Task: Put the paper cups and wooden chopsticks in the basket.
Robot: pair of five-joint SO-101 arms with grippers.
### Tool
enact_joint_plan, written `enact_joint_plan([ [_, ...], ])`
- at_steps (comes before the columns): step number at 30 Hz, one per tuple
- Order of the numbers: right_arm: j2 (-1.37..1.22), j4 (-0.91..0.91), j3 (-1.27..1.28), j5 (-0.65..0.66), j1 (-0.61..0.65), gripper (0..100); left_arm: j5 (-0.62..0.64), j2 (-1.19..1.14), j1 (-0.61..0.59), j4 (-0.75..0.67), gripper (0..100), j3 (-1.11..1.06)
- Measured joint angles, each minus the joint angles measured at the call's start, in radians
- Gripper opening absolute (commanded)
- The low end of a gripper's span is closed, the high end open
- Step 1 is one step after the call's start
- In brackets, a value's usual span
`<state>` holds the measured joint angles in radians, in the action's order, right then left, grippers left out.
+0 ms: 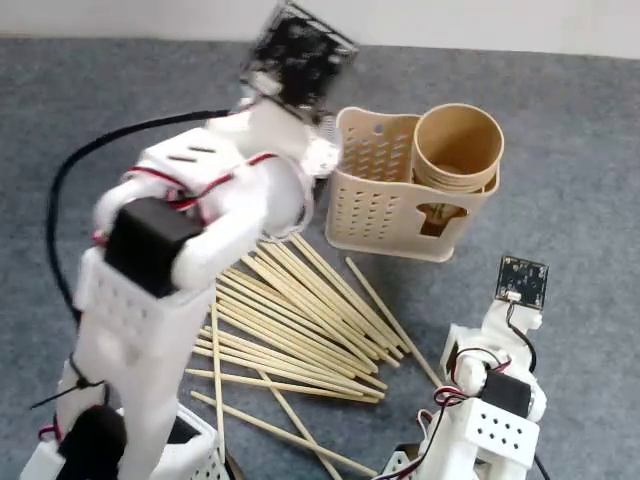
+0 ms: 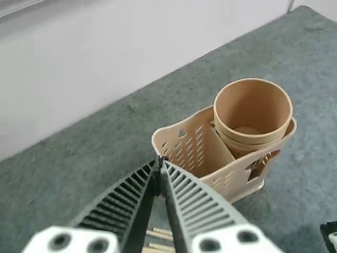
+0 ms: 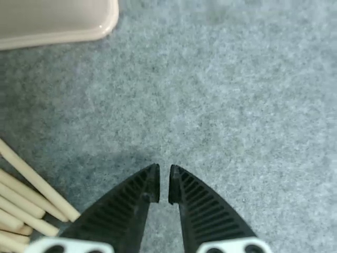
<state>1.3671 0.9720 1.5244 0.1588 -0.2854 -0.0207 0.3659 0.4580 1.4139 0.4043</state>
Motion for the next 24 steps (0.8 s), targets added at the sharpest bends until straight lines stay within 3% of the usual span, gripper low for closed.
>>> enact_joint_plan([
  [9,0.000,0.000,0.000,0.000,0.000,4.6,0.000,0.087,-0.017,0.118,0,-0.002],
  [14,0.000,0.000,0.000,0.000,0.000,4.6,-0.002,0.199,-0.037,0.118,0,-0.138],
  [20,0.000,0.000,0.000,0.000,0.000,4.6,-0.002,0.399,-0.051,0.008,0,-0.431],
  [24,0.000,0.000,0.000,0.000,0.000,4.6,-0.002,0.523,-0.124,-0.075,0,-0.592],
])
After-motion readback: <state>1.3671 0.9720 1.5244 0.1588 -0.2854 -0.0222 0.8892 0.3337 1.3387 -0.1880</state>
